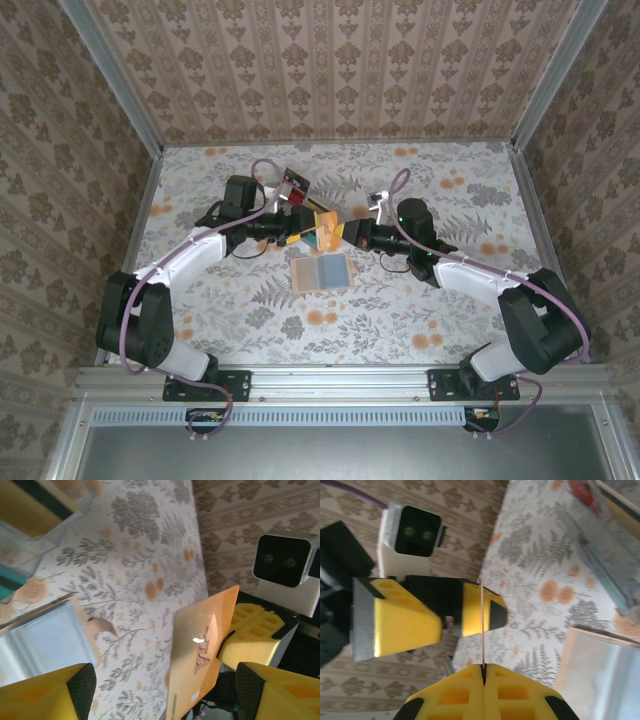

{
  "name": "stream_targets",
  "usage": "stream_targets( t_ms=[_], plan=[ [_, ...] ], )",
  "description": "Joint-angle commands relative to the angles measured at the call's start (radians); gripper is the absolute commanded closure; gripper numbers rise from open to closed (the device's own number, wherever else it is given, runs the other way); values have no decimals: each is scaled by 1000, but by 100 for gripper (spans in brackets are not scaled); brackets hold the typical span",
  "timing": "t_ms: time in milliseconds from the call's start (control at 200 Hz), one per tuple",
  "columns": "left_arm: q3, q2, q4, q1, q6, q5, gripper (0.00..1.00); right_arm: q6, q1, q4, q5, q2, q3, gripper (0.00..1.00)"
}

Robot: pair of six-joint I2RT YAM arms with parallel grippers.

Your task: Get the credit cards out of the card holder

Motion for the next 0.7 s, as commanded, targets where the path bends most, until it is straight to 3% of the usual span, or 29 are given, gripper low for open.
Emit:
stream_targets(
  t_ms=[0, 325, 470, 630, 695],
  plan=[
    [-8, -13, 128, 6, -67, 96, 28, 106, -5, 156, -96, 16, 15, 100],
    [-3, -17, 239, 14, -138, 160, 78, 163, -15, 188, -96, 43, 36, 100],
    [-13, -13, 308, 22, -191, 174, 100, 192, -19, 195, -102, 64, 50, 92],
    [-20, -32, 331, 24, -239, 120, 100, 248, -18, 237, -82, 78, 28, 60],
    [-26, -42, 346, 24, -268, 87, 100, 266, -15, 250, -81, 83, 22, 57]
  ],
)
